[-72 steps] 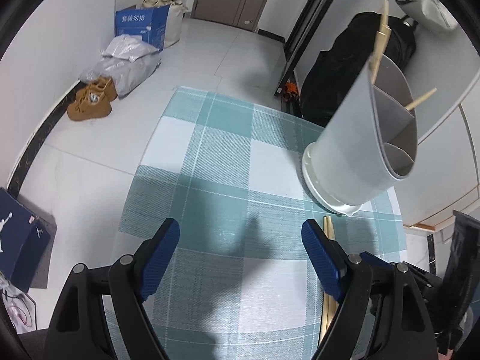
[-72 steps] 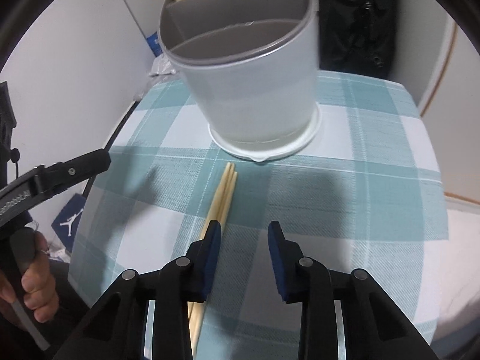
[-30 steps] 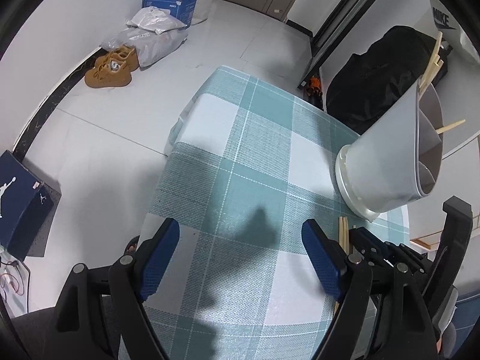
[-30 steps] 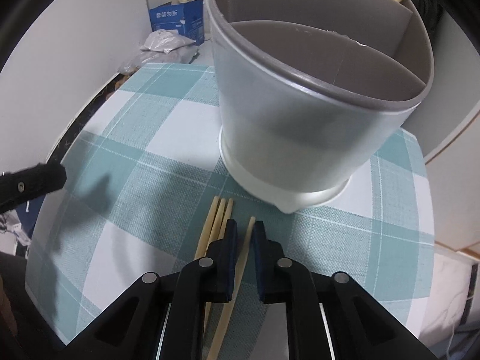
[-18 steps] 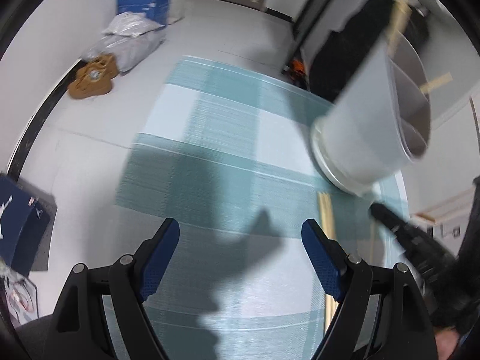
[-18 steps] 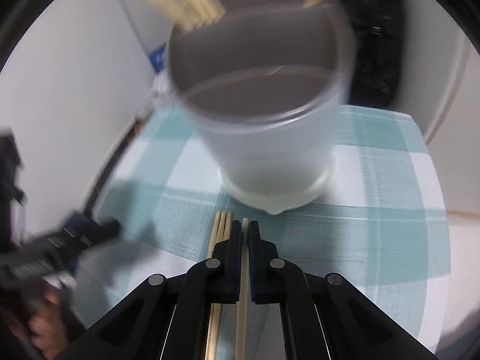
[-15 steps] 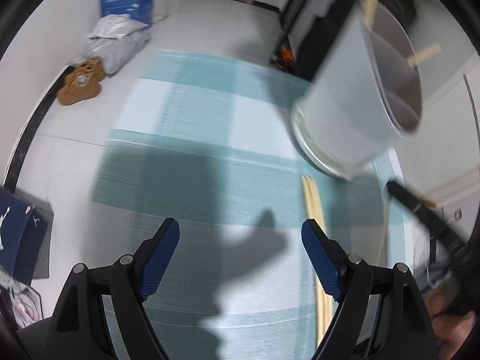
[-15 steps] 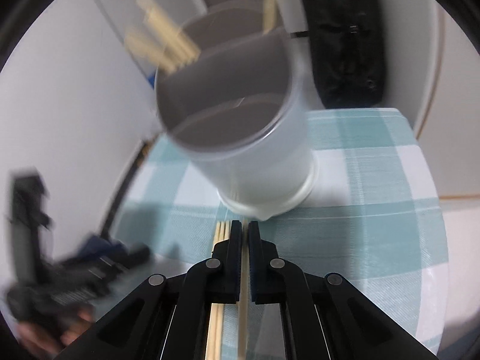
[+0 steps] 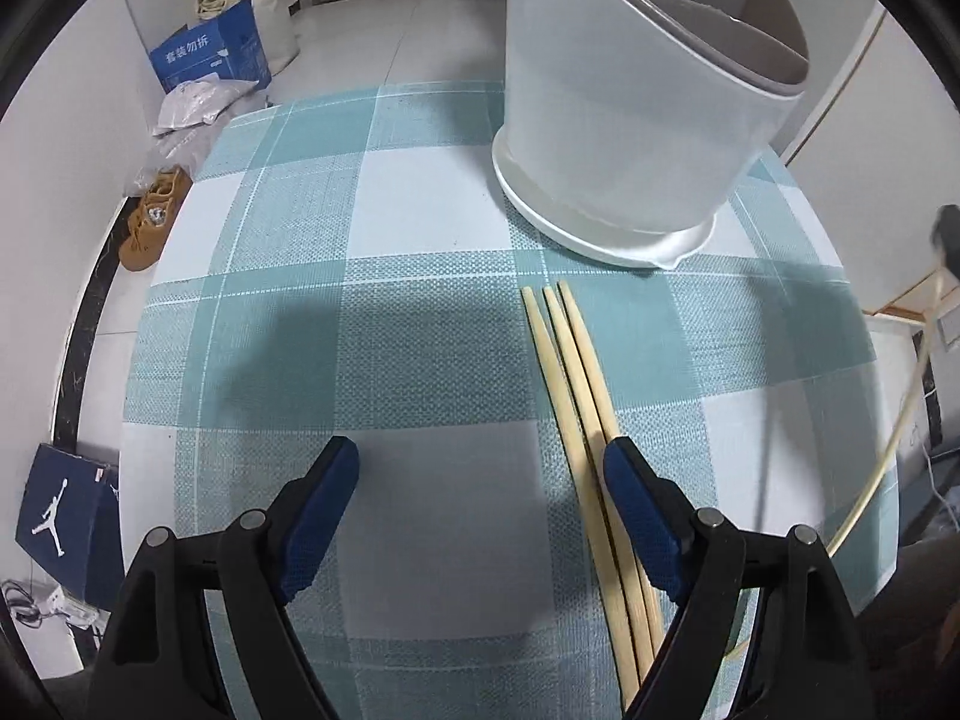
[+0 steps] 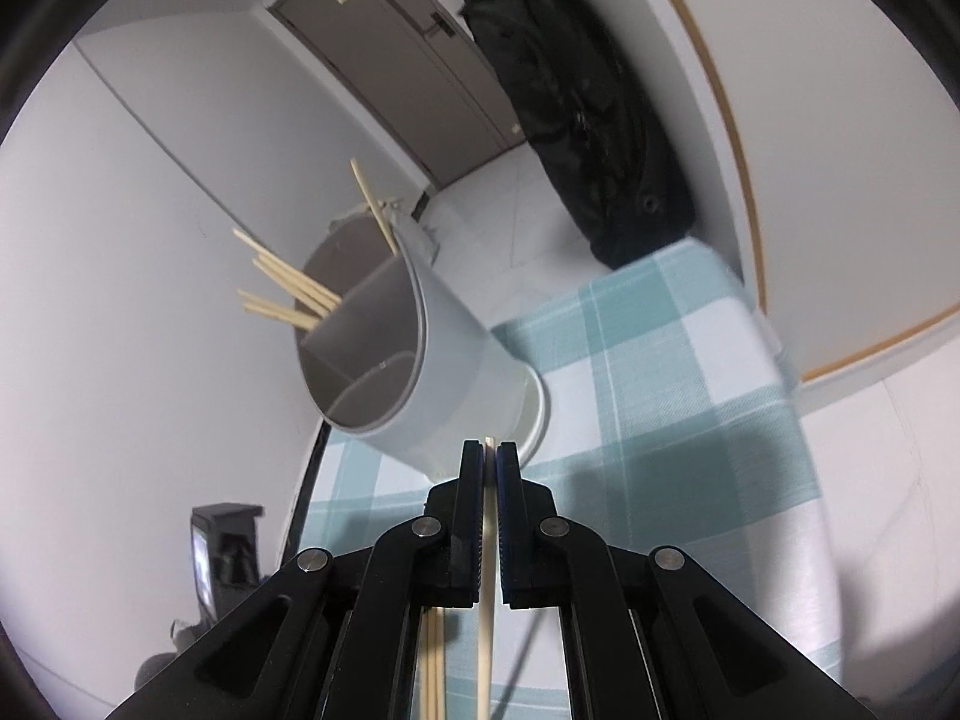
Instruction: Organize utensils
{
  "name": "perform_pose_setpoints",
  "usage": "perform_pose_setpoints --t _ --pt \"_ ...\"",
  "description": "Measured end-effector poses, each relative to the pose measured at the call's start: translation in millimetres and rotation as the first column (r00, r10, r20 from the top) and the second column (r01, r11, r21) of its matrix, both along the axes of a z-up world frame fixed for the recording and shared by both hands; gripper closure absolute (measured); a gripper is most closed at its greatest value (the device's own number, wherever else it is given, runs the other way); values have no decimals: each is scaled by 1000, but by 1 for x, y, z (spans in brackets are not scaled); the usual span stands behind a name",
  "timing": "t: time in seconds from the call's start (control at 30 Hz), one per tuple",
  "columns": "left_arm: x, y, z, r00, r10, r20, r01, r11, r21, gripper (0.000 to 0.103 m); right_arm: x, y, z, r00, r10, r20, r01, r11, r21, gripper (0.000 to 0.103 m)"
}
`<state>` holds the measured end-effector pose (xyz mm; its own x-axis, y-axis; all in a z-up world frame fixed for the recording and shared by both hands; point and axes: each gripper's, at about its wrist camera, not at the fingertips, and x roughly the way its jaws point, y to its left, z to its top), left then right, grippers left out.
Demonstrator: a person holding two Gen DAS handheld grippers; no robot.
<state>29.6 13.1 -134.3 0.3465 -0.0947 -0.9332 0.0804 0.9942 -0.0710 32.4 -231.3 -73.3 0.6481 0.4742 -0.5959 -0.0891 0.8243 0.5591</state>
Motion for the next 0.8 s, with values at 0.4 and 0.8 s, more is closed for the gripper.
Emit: perform_pose_setpoints --t 0.4,0.8 --pt "6 -1 -3 996 85 -6 -85 996 11 23 5 -22 7 999 -25 32 24 998 55 100" --pt "28 -10 -8 998 49 -33 -47 997 66 22 -2 -22 21 997 -10 74 8 1000 26 100"
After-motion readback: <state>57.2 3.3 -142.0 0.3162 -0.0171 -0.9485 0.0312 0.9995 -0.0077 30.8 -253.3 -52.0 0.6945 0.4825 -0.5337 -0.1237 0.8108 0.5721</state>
